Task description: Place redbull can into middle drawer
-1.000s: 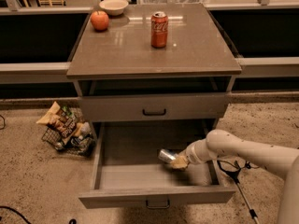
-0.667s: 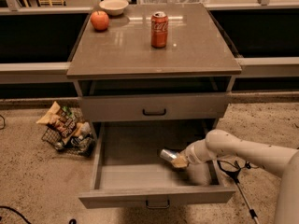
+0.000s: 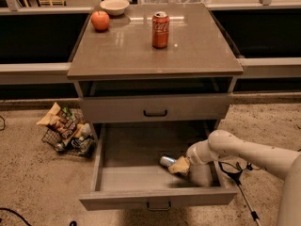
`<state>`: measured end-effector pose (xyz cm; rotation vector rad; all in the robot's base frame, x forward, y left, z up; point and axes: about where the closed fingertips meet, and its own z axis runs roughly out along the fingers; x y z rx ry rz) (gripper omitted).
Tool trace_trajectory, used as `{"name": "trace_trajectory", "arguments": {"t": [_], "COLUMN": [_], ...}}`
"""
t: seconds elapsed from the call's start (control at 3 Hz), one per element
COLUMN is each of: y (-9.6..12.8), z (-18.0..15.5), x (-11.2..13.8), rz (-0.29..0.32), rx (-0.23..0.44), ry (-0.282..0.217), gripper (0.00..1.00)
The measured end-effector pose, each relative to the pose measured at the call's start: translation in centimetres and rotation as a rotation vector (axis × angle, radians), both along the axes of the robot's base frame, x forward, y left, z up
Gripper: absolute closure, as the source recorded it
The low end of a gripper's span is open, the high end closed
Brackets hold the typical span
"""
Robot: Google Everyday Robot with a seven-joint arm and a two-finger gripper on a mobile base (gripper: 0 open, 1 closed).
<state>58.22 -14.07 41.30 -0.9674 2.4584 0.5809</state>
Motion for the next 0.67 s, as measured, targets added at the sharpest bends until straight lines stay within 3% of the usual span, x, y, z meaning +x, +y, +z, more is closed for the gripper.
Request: {"name": "trace_trajectory", "arguments": {"t": [0.33, 0.67], "y": [-0.9, -2.0], "z": [3.4, 8.0], "x": [0.2, -0.2], "rz": [-0.011, -0.018], "rx": [0.051, 0.201], "ry": [-0.055, -0.126], "gripper": [0.0, 0.0]}}
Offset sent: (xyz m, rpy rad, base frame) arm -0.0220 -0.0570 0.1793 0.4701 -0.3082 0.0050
